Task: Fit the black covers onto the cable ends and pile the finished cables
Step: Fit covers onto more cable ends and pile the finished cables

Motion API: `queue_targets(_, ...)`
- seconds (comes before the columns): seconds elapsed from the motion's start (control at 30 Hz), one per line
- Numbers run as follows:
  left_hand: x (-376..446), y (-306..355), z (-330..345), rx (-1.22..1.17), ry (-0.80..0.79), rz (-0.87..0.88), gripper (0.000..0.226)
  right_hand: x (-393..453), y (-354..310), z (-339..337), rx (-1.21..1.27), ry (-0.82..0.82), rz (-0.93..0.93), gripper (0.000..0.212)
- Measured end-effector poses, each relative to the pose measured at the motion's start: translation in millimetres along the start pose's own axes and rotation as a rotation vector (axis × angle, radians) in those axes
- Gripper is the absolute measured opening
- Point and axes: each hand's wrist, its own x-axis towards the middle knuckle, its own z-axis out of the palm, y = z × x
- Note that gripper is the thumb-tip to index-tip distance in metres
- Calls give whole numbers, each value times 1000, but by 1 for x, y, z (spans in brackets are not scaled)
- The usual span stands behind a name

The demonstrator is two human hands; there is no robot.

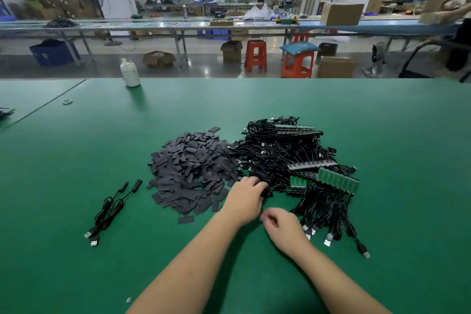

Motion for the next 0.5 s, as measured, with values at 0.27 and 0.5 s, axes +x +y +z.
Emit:
queue_targets(0.27,1,25,17,3,-208,-40,50,14,21,-114,-423,540,-1,34)
queue_targets(0.5,-4,29,10,-57,-164,-7,37,33,45,-158,-316,103,254,33)
